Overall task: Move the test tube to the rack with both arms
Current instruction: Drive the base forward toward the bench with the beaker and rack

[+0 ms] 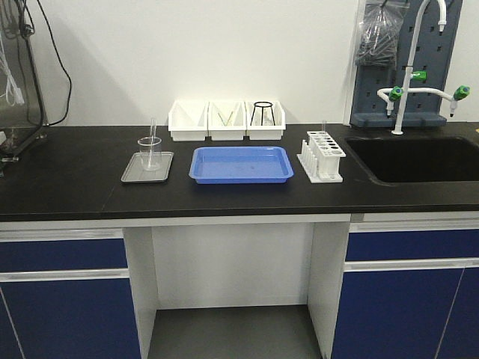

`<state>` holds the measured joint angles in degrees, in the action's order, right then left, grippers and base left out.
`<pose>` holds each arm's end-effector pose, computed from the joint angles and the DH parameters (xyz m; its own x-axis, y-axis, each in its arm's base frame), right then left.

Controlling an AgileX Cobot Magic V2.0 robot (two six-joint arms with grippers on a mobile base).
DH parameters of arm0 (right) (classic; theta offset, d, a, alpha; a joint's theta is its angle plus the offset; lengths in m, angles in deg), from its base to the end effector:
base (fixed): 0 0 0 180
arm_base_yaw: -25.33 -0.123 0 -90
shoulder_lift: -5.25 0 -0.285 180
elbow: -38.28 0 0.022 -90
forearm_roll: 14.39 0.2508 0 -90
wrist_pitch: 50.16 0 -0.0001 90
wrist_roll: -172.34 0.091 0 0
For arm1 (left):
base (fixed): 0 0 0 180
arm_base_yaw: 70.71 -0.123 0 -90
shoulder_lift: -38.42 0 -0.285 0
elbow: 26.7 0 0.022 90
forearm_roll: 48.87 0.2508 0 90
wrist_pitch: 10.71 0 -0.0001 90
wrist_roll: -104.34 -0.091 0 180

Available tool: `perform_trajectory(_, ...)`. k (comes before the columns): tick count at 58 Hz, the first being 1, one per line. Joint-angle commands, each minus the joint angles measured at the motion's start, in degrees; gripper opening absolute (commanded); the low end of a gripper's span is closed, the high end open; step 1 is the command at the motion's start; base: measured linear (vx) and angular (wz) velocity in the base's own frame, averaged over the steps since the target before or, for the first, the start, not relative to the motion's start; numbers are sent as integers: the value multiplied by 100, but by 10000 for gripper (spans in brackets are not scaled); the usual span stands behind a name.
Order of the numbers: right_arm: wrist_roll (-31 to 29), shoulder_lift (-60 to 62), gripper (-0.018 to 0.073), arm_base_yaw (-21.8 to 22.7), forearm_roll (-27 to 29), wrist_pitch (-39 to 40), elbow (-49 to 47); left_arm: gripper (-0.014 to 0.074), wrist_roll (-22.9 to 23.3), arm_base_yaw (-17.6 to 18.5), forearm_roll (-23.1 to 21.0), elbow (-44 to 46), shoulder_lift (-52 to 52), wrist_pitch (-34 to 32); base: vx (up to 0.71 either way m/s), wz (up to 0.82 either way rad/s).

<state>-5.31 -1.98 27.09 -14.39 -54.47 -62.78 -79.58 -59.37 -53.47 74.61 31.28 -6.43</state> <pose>0.0570 -0.0018 0.1967 -0.0071 0.0412 -0.9991 0.0310 0.9987 0.0410 0.0555 -0.0117 0.1984 -0.0040 -0.0111 -0.9999 0.2025 0.9792 -0.0117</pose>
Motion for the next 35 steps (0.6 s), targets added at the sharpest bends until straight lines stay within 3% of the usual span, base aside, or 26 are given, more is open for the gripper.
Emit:
perform_trajectory(1,-7,83,-11,-5,0,486,14,-6,-5,-17,-14,-15,88,-458,0,0)
perform_trajectory(35,-7,83,-11,-5,0,486,14,-6,-5,-17,-14,-15,88,-458,0,0)
